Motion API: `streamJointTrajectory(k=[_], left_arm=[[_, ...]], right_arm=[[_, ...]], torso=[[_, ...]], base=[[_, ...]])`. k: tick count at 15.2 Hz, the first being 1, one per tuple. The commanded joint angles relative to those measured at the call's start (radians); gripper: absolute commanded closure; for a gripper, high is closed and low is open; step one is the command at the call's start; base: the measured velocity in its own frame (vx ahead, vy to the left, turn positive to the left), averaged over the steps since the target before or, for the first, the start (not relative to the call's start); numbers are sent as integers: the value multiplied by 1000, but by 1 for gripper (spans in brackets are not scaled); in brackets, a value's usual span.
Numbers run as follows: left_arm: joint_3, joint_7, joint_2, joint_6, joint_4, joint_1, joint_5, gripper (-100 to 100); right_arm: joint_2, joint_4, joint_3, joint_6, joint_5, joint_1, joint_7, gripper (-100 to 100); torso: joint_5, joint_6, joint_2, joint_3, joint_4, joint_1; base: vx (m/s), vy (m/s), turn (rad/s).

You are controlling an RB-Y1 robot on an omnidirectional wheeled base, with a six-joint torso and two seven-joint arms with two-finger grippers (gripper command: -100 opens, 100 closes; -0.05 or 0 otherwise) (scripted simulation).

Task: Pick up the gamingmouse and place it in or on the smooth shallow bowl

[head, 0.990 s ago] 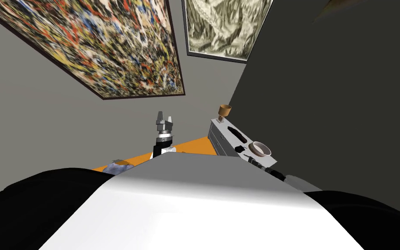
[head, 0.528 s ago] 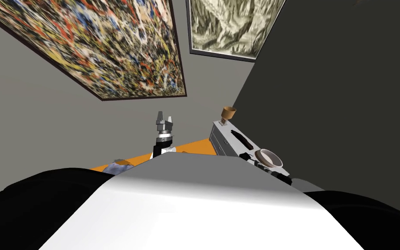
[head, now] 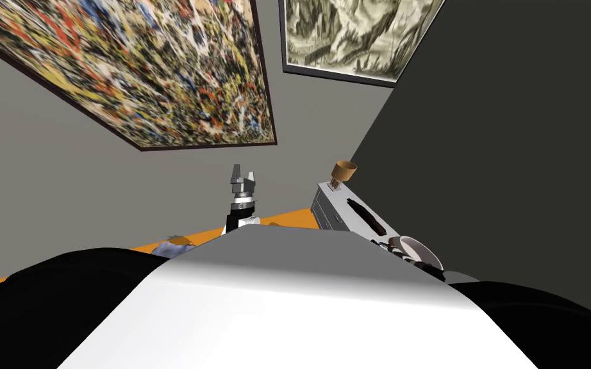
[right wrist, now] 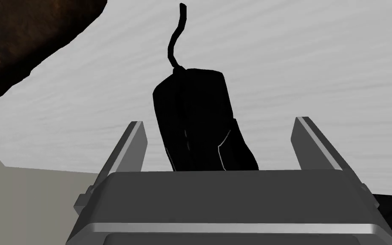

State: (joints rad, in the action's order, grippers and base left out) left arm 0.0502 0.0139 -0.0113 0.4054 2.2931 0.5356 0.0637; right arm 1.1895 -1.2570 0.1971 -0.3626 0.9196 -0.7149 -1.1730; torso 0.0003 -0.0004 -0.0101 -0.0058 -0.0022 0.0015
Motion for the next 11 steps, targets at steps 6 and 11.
streamJointTrajectory(k=[6,11], left_arm=[[0,0,0,0,0,0,0,0],[0,0,0,0,0,0,0,0]], right_arm=[[-27,62,26,42,51,17,-53,-100],[-38,62,32,52,54,21,-52,100]], torso=[[0,0,5,2,1,0],[0,1,12,7,3,-1]], base=[[106,-17,59],[-13,-37,26]])
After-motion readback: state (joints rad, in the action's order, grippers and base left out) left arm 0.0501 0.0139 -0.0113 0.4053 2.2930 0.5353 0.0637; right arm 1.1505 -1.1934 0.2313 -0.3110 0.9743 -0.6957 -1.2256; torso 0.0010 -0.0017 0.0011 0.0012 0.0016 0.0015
